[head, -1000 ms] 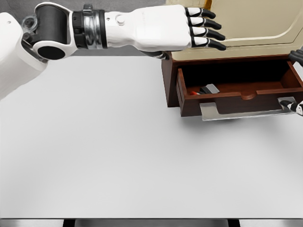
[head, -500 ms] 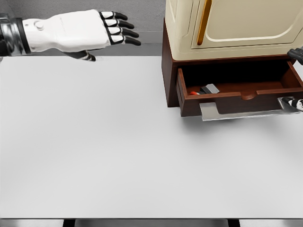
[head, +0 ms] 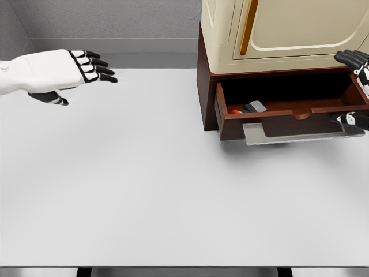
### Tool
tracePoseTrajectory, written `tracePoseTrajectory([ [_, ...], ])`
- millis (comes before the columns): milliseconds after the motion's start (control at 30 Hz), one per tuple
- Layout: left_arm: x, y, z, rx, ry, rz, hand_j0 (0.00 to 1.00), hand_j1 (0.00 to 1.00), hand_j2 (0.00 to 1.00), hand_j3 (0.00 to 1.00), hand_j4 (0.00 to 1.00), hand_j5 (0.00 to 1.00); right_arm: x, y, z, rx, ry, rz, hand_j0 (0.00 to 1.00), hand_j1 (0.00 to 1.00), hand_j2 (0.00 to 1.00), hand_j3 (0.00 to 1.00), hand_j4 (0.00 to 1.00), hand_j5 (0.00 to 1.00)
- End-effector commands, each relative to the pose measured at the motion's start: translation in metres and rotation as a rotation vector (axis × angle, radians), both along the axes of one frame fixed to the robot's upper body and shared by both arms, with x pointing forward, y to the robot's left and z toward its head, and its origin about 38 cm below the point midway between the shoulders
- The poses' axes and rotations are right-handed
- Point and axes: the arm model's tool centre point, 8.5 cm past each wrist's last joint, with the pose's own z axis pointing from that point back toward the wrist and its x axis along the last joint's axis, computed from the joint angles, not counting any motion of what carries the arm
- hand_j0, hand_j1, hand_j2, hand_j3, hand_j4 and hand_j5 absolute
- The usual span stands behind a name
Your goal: Put the switch into the drawer with left arm, and close the drawer with right arm
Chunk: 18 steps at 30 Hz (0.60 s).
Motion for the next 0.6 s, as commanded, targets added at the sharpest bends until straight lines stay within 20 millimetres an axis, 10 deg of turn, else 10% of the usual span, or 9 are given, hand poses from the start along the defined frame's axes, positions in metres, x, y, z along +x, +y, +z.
tracePoseTrajectory([
  [0, -0.001, 0.009, 0.006, -0.001, -0.010, 0.022, 1.00, 1.00, 1.00, 1.00, 1.00, 1.00, 0.000, 0.003, -0.003, 0.001, 0.010, 0.010, 1.00, 1.00, 1.00, 1.00, 1.00, 1.00],
  [567, -0.001, 0.013, 0.003, -0.010, -0.006, 0.035, 1.00, 1.00, 1.00, 1.00, 1.00, 1.00, 0.019, 0.012, -0.003, 0.001, 0.011, 0.033, 1.00, 1.00, 1.00, 1.00, 1.00, 1.00],
])
